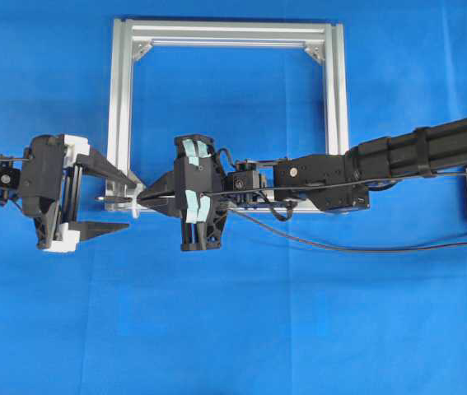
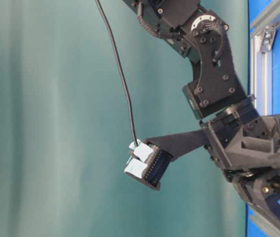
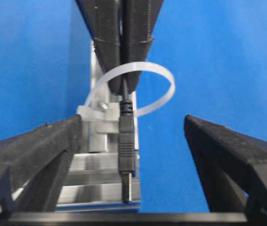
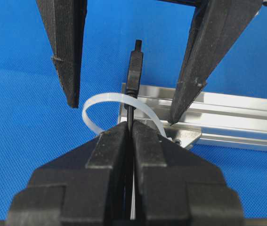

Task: Insert the wire through the string loop located on the left side.
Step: 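Close the left gripper on the USB plug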

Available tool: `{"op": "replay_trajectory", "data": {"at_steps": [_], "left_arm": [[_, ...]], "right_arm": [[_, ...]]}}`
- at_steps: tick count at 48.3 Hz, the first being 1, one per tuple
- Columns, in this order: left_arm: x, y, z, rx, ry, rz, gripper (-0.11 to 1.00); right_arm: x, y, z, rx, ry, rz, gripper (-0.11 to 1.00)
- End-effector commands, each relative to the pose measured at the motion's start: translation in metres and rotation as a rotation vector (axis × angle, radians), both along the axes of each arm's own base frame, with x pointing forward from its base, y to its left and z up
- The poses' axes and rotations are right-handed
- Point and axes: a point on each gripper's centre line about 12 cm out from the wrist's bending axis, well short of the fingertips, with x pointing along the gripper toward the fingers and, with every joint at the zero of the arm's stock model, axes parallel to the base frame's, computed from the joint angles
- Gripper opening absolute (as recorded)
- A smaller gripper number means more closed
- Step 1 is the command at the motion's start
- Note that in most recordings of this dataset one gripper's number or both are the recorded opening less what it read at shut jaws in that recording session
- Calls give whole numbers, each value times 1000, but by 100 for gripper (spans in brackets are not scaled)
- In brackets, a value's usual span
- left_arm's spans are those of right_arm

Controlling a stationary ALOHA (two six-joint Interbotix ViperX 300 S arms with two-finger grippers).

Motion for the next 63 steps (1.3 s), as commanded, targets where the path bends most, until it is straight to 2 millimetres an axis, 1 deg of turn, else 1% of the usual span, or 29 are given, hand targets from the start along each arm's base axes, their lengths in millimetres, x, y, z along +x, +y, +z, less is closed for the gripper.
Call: {"op": "replay_trajectory", "data": {"at_steps": [1, 34, 42, 47, 48, 51, 59, 61, 63], "left_arm": [[4, 0, 4, -2, -21, 2, 91], [4, 0, 5, -2, -23, 2, 91], [4, 0, 5, 0, -23, 0, 90], [3, 0, 4, 1, -14, 0, 86], [2, 0, 3, 2, -9, 0, 84], [3, 0, 4, 7, -8, -3, 71], [3, 0, 3, 10, -8, -4, 22], [4, 0, 4, 10, -11, -5, 11], [4, 0, 4, 9, -11, -4, 5]], "right_arm": [[5, 1, 16, 2, -44, 2, 1], [4, 2, 16, 3, -41, 3, 1], [4, 2, 16, 2, -41, 4, 1], [4, 2, 16, 3, -41, 3, 1], [4, 2, 16, 2, -40, 4, 1], [4, 2, 16, 3, -41, 3, 1], [4, 2, 16, 3, -40, 3, 1], [4, 2, 16, 3, -40, 3, 0], [4, 2, 16, 3, -40, 3, 1]]}}
